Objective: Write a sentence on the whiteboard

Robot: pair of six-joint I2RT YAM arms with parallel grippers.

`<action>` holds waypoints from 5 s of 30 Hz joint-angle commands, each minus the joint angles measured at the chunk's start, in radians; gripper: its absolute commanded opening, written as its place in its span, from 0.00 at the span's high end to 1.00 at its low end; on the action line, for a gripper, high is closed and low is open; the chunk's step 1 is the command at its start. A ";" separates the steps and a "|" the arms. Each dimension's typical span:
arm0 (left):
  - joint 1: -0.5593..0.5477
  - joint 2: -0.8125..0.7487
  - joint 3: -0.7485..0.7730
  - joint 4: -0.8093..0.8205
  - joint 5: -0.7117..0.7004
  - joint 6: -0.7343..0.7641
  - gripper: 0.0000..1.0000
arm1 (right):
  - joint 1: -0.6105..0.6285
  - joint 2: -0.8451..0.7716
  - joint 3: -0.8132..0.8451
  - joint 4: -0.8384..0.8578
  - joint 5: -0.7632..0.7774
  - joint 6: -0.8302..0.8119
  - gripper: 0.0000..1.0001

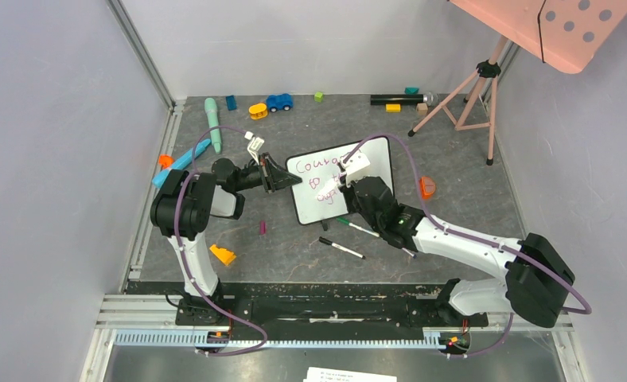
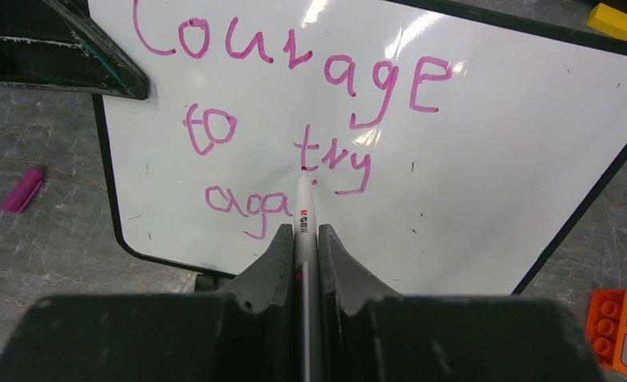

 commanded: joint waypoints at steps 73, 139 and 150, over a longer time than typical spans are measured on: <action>-0.003 -0.057 0.002 0.087 0.023 -0.011 0.98 | -0.034 -0.043 -0.051 -0.004 -0.008 0.017 1.00; -0.003 -0.054 0.006 0.087 0.026 -0.013 0.98 | -0.059 0.027 -0.015 -0.004 -0.014 0.005 1.00; -0.003 -0.054 0.006 0.087 0.026 -0.014 0.98 | -0.065 0.029 0.014 -0.008 -0.015 -0.007 1.00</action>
